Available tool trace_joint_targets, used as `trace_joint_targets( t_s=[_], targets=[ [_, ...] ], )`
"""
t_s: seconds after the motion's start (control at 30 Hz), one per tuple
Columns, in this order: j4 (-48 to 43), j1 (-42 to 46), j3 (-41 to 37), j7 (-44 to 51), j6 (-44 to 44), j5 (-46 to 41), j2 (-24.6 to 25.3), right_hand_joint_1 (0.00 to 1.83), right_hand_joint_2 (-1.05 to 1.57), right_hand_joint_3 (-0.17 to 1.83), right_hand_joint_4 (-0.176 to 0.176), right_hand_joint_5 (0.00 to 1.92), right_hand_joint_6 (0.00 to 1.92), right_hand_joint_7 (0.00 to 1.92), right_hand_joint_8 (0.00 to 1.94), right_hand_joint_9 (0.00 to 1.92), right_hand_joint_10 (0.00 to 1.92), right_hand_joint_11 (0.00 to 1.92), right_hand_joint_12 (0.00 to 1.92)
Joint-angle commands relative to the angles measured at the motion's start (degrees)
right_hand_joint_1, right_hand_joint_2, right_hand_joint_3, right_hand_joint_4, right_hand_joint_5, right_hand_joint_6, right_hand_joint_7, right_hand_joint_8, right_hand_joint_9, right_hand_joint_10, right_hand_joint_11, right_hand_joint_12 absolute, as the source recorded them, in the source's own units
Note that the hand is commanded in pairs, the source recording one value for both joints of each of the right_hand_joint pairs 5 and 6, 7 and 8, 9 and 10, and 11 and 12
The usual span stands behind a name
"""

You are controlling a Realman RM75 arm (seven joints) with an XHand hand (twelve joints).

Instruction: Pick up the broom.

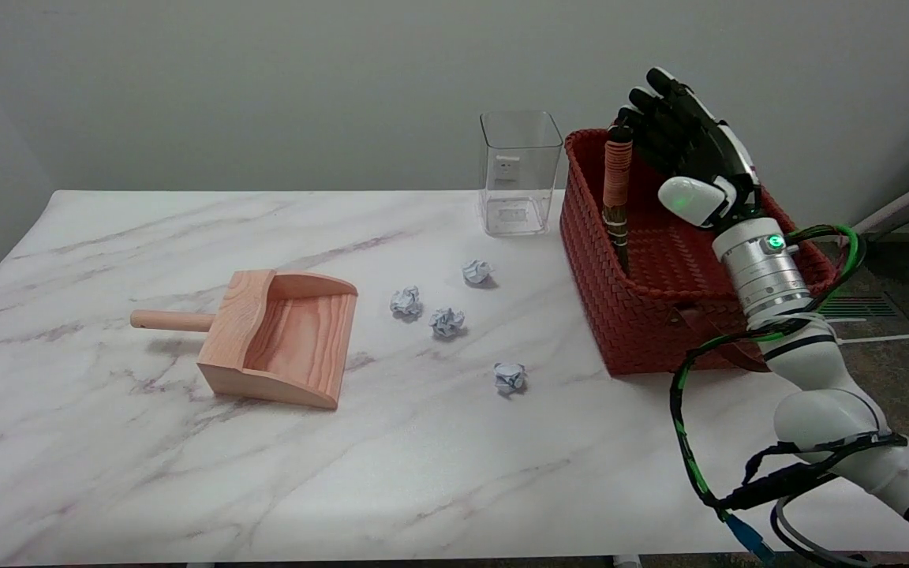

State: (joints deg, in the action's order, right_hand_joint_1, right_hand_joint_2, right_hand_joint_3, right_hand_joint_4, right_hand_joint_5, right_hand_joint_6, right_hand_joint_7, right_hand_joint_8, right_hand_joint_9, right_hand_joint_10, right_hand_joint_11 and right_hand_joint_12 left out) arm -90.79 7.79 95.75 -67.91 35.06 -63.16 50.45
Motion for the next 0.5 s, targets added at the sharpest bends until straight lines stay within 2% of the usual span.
trace_joint_targets(
  t_s=[0.03,0.23,0.5],
  targets=[
    [6.3,-4.8,2.3,-3.7,-2.0,6.5,0.4,1.11,-0.57,0.94,0.000,0.24,0.24,0.37,0.37,0.44,0.44,0.56,0.56],
    [8.3,-9.0,4.1,-3.7,-4.3,11.2,0.6,1.13,-0.49,0.86,0.000,0.26,0.26,0.42,0.42,0.48,0.48,0.58,0.58],
    [12.8,-11.8,7.3,-4.0,-3.0,11.3,1.7,1.14,-0.48,0.89,0.000,0.26,0.26,0.46,0.46,0.49,0.49,0.60,0.60]
  ],
)
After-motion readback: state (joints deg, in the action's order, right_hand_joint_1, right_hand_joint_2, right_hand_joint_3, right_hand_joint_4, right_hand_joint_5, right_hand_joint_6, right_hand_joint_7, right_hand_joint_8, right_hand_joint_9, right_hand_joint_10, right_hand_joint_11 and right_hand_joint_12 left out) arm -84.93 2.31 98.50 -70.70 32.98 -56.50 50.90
